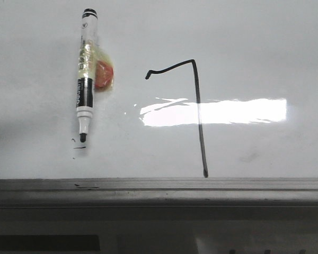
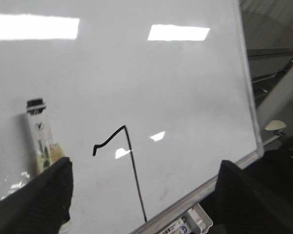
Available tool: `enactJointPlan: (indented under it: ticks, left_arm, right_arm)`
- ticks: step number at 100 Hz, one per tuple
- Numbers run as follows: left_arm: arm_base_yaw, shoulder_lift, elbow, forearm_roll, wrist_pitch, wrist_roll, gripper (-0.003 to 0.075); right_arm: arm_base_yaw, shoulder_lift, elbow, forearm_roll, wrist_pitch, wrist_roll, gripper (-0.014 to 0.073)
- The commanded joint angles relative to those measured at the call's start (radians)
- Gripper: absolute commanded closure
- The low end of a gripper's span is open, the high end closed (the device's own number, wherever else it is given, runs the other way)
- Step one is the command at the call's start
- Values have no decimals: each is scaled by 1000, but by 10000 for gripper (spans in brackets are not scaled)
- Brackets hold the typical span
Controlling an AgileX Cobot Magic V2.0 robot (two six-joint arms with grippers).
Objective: Write number 7 on whiteboard
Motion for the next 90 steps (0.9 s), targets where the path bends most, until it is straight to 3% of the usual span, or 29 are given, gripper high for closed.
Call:
enactJointPlan:
  ticks: [1, 21, 41, 90]
  left_arm:
    - [-50, -98, -5, -23, 6, 82, 318]
    - [-129, -282, 113, -23, 8, 82, 743]
    - [-148, -381, 174, -23, 33, 82, 741]
    - [-148, -385, 185, -23, 33, 82, 741]
  right_arm:
    - [-28, -42, 2, -94, -3, 88, 632]
    - [-100, -200, 136, -282, 38, 251, 632]
    - [-125, -309, 191, -278, 54, 251, 638]
    - [-125, -316, 193, -278, 54, 251, 638]
